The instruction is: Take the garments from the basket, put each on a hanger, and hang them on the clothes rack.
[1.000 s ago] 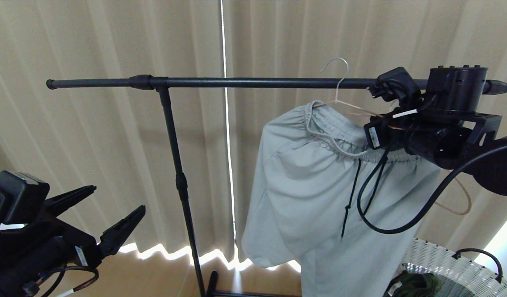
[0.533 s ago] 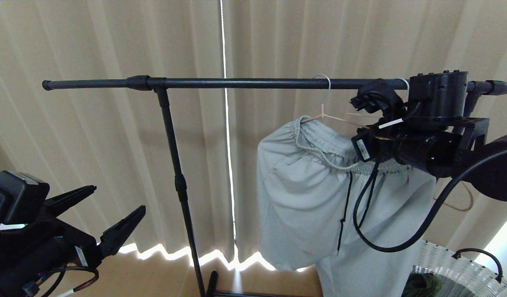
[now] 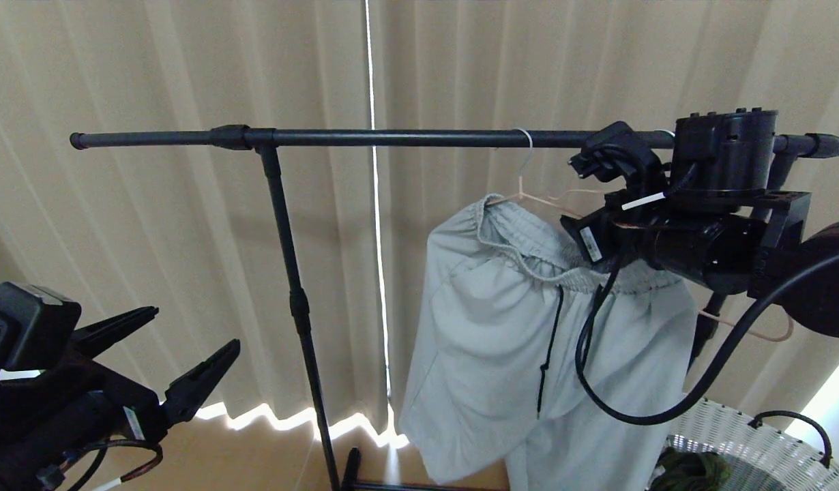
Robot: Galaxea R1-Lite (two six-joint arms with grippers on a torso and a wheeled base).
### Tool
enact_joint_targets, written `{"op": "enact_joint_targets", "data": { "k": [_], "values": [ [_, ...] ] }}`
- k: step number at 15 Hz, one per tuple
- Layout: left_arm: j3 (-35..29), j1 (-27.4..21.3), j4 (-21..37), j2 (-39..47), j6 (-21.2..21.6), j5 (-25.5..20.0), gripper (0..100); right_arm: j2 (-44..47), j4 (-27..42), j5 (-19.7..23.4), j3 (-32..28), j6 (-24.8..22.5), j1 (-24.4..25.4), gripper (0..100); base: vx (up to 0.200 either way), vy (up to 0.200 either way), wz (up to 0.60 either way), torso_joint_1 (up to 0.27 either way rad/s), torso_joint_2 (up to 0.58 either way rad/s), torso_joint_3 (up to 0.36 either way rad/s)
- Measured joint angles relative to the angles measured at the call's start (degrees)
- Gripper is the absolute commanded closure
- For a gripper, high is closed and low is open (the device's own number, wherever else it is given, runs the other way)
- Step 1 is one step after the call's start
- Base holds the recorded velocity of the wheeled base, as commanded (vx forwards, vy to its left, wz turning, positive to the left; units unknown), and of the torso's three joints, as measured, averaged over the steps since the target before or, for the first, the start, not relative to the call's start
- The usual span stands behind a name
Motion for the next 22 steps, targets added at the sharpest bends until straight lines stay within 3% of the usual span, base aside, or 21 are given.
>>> {"op": "enact_joint_targets", "data": {
  "k": [7,10,16,22],
  "values": [
    [-0.23,1.77,0.0,0.16,0.0,-0.1,0,-1.32,-0.15,4.02,0.59,9.47,1.16,0,0.0,0.0,0.0,0.0,0.0,0.0],
    [0.02,1.82,0.02,0.2,0.12,-0.1,0,-3.41,0.2,4.05,2.4,10.9,1.12,0,0.0,0.0,0.0,0.0,0.0,0.0],
    [0.85,2.73,0.02,0.44,0.3,0.0,0,-16.23,0.79,3.8,15.86,10.92,-0.06,0,0.0,0.0,0.0,0.0,0.0,0.0],
    [4.43,10.12,0.02,-0.44,-0.6,0.0,0,-26.93,0.62,3.67,28.17,10.87,-4.56,0,0.0,0.0,0.0,0.0,0.0,0.0]
  ]
}}
